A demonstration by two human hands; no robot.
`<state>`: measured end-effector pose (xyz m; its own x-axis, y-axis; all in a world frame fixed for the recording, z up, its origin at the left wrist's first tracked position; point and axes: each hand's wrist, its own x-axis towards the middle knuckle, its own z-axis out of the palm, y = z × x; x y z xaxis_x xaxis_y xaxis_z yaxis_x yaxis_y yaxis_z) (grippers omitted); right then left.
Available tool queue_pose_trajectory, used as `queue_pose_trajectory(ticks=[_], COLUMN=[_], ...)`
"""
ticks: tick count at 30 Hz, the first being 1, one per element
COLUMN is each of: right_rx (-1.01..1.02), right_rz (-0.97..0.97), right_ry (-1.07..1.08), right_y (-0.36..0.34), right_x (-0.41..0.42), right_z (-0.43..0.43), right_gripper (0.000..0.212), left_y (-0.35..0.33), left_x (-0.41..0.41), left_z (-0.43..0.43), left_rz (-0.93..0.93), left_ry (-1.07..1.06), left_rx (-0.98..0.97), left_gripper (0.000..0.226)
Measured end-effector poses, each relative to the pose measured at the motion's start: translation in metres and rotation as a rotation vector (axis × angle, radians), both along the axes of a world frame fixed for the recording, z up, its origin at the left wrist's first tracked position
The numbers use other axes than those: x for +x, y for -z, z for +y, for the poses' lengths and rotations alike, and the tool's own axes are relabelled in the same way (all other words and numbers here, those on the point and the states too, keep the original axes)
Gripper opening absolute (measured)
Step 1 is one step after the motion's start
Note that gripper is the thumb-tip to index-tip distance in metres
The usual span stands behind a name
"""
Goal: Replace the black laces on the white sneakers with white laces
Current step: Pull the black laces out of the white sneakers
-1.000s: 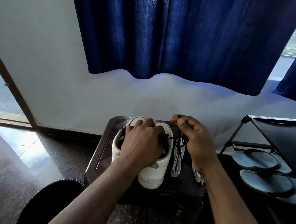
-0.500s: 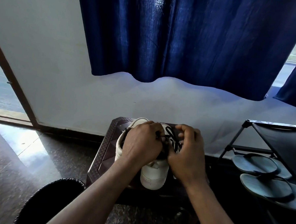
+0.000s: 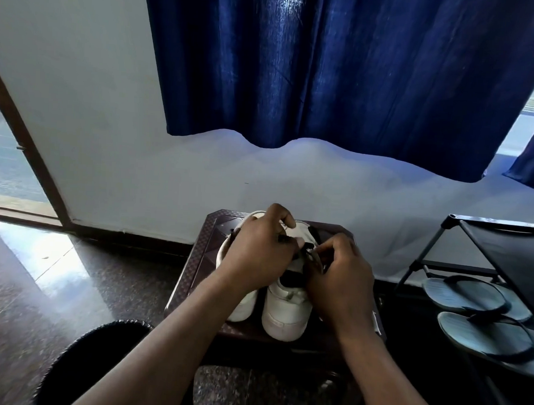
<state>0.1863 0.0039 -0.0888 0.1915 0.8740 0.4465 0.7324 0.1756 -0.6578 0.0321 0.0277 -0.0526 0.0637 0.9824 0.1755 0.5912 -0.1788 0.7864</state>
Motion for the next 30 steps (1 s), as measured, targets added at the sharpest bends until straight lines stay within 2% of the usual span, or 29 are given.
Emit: queue_pose_trajectory(ticks=[2, 3, 6, 8, 11, 12, 14, 18, 21, 22, 24, 25, 27, 28, 29, 30], right_rx=[0.012, 0.018, 0.022, 0.027, 0.0, -0.017, -0.036, -0.013, -0.009, -0.006, -0.007, -0.016, -0.047, -0.057, -0.059, -0.056], right_rz=[-0.013, -0.02, -0.031, -0.026, 0.007, 0.017, 0.024, 0.013, 0.017, 0.015, 0.001, -0.004, 0.0, 0.004, 0.007, 0.006], right_ry=[0.005, 0.003, -0.005, -0.007, 0.0, 0.005, 0.02, 0.03, 0.021, 0.021, 0.022, 0.023, 0.025, 0.027, 0.029, 0.029], right_y=[0.001, 0.001, 0.003, 0.004, 0.003, 0.002, 0.002, 0.004, 0.005, 0.005, 0.005, 0.005, 0.003, 0.003, 0.003, 0.004], right_x=[0.001, 0.002, 0.003, 0.005, 0.005, 0.004, 0.003, 0.002, 0.003, 0.002, 0.003, 0.003, 0.003, 0.003, 0.003, 0.003], right_z=[0.001, 0.001, 0.002, 0.002, 0.0, 0.0, 0.0, 0.001, 0.001, 0.001, 0.001, 0.001, 0.001, 0.001, 0.001, 0.001], right_gripper=[0.019, 0.02, 0.024, 0.024, 0.021, 0.02, 0.02, 0.019, 0.018, 0.018, 0.018, 0.018, 0.016, 0.015, 0.016, 0.016], left_y=[0.002, 0.003, 0.004, 0.0, -0.008, -0.011, -0.014, -0.013, -0.007, -0.006, -0.008, -0.011, -0.02, -0.023, -0.024, -0.024], left_x=[0.001, 0.002, 0.007, 0.011, 0.004, -0.001, -0.007, -0.003, 0.003, 0.004, 0.008, 0.008, 0.007, 0.005, 0.002, -0.001], left_z=[0.0, -0.001, -0.004, -0.006, 0.0, 0.002, 0.002, -0.004, -0.003, -0.002, -0.006, -0.006, -0.007, -0.007, -0.007, -0.005], left_rz=[0.29, 0.368, 0.369, 0.278, -0.202, -0.294, -0.176, 0.286, 0.403, 0.371, 0.178, 0.014, -0.47, -0.646, -0.705, -0.635], left_ry=[0.019, 0.011, -0.032, -0.045, -0.053, -0.053, -0.036, 0.007, -0.002, 0.0, -0.004, -0.025, -0.057, -0.072, -0.086, -0.09], left_rx=[0.158, 0.217, 0.295, 0.277, 0.02, -0.02, -0.001, 0.226, 0.347, 0.362, 0.306, 0.226, 0.037, -0.024, -0.037, -0.012], left_gripper=[0.022, 0.02, 0.01, 0.005, 0.017, 0.019, 0.016, 0.003, 0.009, 0.008, 0.011, 0.017, 0.028, 0.031, 0.031, 0.03])
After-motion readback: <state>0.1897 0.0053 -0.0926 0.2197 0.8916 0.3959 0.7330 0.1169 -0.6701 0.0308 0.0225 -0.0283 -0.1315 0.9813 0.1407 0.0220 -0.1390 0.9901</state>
